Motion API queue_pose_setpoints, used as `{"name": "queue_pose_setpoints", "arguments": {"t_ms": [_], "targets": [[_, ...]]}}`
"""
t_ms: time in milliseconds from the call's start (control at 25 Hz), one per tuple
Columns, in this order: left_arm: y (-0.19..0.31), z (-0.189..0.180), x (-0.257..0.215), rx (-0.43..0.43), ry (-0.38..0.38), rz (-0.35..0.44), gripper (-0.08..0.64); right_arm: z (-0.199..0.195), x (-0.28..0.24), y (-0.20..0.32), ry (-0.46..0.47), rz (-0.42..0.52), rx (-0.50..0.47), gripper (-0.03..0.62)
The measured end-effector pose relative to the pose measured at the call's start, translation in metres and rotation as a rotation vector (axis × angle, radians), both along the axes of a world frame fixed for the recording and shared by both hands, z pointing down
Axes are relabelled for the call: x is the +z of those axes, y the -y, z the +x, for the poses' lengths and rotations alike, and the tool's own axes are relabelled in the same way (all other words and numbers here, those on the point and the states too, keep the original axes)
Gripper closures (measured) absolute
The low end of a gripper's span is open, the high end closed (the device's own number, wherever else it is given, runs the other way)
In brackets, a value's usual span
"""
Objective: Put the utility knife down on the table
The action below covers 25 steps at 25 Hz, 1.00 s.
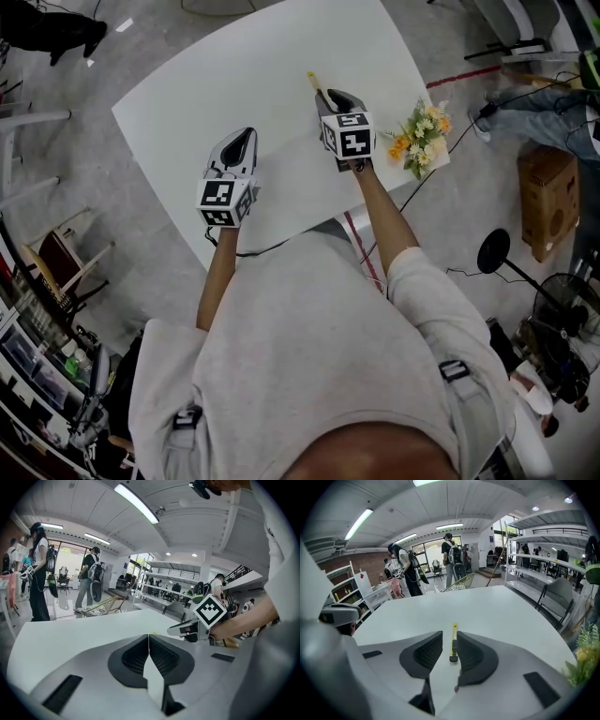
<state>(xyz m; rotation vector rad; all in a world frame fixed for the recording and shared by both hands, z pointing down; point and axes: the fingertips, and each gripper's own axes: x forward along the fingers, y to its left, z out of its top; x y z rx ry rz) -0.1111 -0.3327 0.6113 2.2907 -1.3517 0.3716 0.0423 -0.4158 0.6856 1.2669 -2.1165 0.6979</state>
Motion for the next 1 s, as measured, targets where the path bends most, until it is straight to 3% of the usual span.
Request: {"name": "queue_pose_setpoints", "arguments": {"t_ms": [560,1000], "targets": [[0.001,-0.009,-0.022,-0.042,0.001,0.062,0.538,0.009,-0.046,-0.036,0.033,0.144,0.021,0.557],[0.013,-0.024,-0.071,-0.105,0.008,0.19,0.538,0.013,-0.124,-0.036,0.078,0.349,0.013,0.56]]}}
